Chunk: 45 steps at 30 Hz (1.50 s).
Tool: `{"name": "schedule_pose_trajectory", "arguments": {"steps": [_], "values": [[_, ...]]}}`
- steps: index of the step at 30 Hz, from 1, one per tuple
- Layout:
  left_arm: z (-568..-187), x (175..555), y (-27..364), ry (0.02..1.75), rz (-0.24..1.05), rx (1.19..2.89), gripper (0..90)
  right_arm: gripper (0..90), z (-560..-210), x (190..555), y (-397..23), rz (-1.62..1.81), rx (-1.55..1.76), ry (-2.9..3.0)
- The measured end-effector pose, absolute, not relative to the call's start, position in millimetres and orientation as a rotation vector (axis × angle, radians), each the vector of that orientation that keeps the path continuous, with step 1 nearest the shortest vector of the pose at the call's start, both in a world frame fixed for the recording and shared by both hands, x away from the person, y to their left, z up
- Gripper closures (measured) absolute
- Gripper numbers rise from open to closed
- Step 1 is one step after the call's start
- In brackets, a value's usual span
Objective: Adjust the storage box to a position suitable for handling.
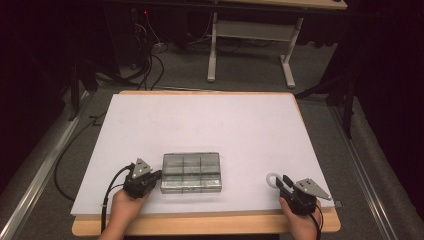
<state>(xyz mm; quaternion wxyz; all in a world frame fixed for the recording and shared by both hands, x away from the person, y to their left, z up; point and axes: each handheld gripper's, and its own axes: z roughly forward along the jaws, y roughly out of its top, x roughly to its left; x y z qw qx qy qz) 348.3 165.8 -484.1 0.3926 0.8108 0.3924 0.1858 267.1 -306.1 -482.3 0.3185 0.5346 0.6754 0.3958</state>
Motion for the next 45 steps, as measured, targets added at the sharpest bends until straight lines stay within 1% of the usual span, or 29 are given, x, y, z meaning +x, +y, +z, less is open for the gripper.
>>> {"name": "schedule_pose_trajectory", "arguments": {"steps": [6, 10, 15, 16, 26, 32, 40, 45], "values": [[-484, 348, 158, 0.988, 0.462, 2.061, 90.0, 70.5, -483, 268, -307, 1.028, 1.399, 1.783], [-483, 346, 140, 0.952, 0.448, 2.081, 90.0, 73.0, -484, 268, -309, 1.029, 1.406, 1.78], [-483, 345, 125, 0.924, 0.44, 2.094, 90.0, 73.9, -484, 268, -309, 1.033, 1.405, 1.779], [-482, 345, 118, 0.909, 0.433, 2.1, 90.0, 74.2, -483, 268, -309, 1.038, 1.407, 1.776], [-481, 348, 92, 0.886, 0.409, 2.113, 90.0, 75.4, -484, 268, -310, 1.051, 1.395, 1.784], [-480, 349, 69, 0.849, 0.406, 2.138, 90.0, 79.1, -484, 268, -311, 1.047, 1.387, 1.801], [-482, 352, 53, 0.837, 0.413, 2.148, 90.0, 81.7, -485, 267, -313, 1.066, 1.392, 1.808], [-482, 351, 52, 0.817, 0.42, 2.152, 90.0, 82.0, -485, 267, -311, 1.067, 1.384, 1.814]]}}
